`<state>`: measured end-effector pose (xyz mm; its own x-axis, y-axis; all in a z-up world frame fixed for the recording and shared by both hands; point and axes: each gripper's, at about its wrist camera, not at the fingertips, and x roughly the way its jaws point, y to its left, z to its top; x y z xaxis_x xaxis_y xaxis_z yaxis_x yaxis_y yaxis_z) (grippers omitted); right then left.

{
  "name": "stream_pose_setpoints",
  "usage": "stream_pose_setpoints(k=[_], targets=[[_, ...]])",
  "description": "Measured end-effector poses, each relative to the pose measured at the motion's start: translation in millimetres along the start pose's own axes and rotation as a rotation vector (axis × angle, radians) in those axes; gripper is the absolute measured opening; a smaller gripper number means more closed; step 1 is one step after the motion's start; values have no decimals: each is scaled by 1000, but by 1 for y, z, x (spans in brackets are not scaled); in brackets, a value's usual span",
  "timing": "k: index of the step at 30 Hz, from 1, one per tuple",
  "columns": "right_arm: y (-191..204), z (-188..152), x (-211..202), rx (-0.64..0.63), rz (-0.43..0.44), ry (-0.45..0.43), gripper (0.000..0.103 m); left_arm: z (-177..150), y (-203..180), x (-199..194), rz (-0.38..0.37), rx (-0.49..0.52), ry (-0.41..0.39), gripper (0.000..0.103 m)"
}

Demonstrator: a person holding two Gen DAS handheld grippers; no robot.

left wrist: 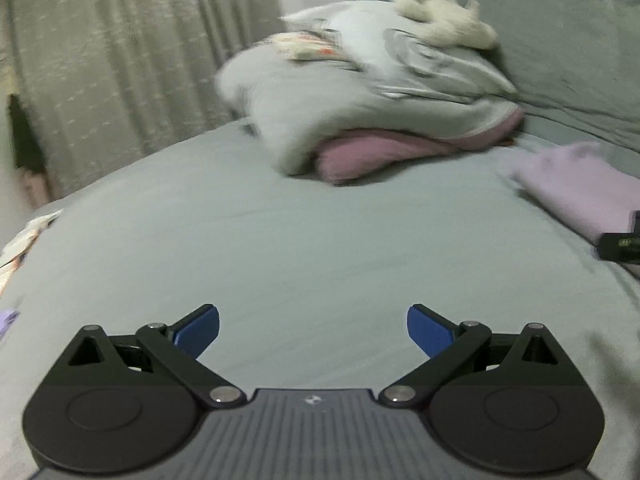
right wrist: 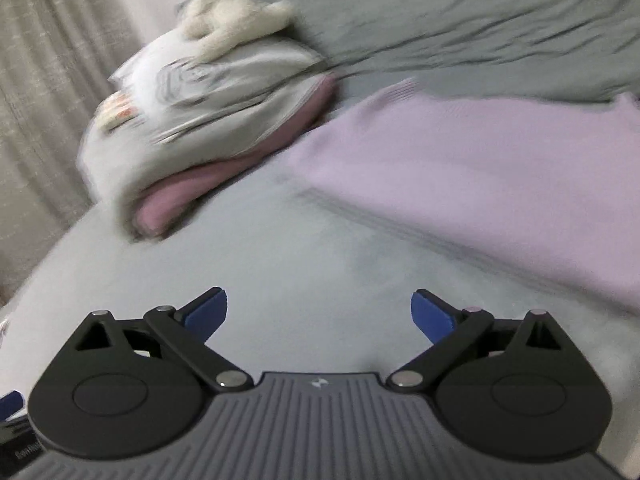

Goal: Fold clothes

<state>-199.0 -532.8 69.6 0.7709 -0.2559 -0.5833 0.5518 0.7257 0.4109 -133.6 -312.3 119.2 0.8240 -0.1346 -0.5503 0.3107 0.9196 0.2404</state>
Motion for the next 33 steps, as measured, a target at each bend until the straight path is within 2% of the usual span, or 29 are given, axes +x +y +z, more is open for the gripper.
stream_pose_setpoints(k=[4, 9, 15, 22, 29, 33], targets=[[84, -32, -1, -182, 142, 50, 99, -19, 65, -18, 82, -54, -3, 100], [161, -79, -22, -340, 296, 96, 100, -59, 157, -43, 163, -192, 13, 101], [220, -134, -56, -456, 362, 99, 102, -112, 225, -55, 177, -306, 27, 101], [262, -181, -65, -604, 334, 88, 102, -163, 277, -51, 160, -410, 84, 101], [272, -193, -28, -630, 237, 126, 102, -165, 296, -39, 180, -413, 88, 102], [267, -192, -1, -608, 186, 152, 102, -165, 297, -14, 161, -384, 113, 102]])
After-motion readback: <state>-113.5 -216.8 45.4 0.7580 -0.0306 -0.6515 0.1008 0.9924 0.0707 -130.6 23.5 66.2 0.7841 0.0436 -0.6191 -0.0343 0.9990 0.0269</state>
